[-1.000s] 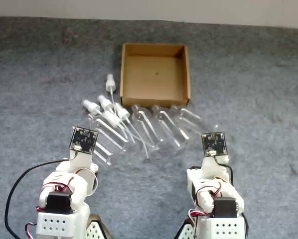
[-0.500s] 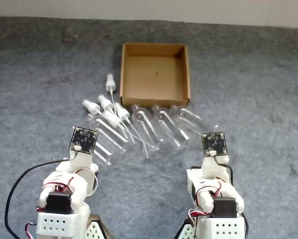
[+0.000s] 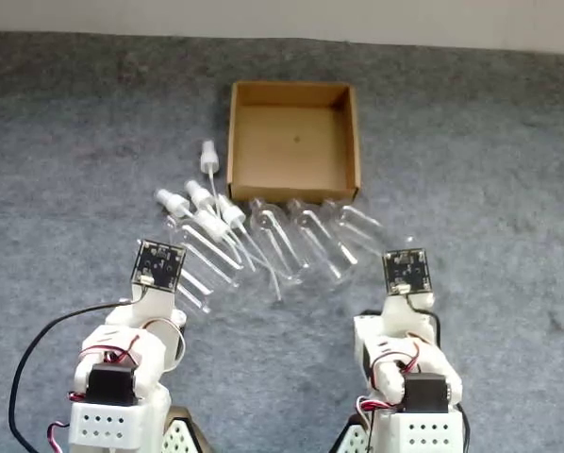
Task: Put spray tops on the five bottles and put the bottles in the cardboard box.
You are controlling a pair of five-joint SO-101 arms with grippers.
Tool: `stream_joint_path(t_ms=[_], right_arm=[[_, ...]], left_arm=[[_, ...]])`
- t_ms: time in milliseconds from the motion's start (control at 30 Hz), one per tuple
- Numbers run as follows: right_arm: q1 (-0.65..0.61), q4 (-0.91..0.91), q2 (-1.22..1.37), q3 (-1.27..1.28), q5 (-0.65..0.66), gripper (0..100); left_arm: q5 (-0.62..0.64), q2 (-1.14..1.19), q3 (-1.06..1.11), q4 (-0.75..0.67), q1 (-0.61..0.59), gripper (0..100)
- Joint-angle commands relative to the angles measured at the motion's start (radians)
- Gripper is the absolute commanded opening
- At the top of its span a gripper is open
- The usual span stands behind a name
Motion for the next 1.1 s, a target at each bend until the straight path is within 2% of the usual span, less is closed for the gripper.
stream_joint_path(t_ms=[0,67,133,200,267,433,633,733,867,967,1067], right_arm=[[-0.004,-0.143,-0.007,0.114,0.009,0.4],[-0.004,-0.231,-0.007,0.117,0.051,0.4],[-0.004,-0.283,-0.007,0.117,0.158,0.4],[-0.004,-0.323,-0.007,0.114,0.272,0.4],[-0.004,-0.351,-0.007,0.114,0.336,0.4],[-0.004,-0.363,-0.002,0.024,0.339,0.4],[-0.002,-0.208,0.050,-0.232,0.339,0.4],[-0.007,-0.162,0.219,-0.371,0.339,0.4],[-0.008,-0.153,0.570,-0.550,0.344,1.2],[-0.010,-0.143,0.842,-0.711,0.359,9.0],[-0.030,-0.076,1.075,-0.886,0.448,18.2]], left_arm=[[-0.018,-0.008,0.019,-0.097,-0.061,0],[-0.110,-0.008,0.019,-0.155,-0.165,0],[-0.232,-0.008,0.019,-0.198,-0.285,0],[-0.290,-0.008,0.019,-0.212,-0.360,0],[-0.285,-0.007,0.019,-0.212,-0.372,0],[-0.285,-0.007,0.019,-0.189,-0.372,0],[-0.287,-0.007,0.019,-0.189,-0.372,0],[-0.287,-0.007,0.019,-0.189,-0.372,0],[-0.287,-0.007,0.019,-0.181,-0.372,0],[-0.290,-0.007,0.019,-0.161,-0.372,0],[-0.290,-0.007,0.019,-0.161,-0.372,0]])
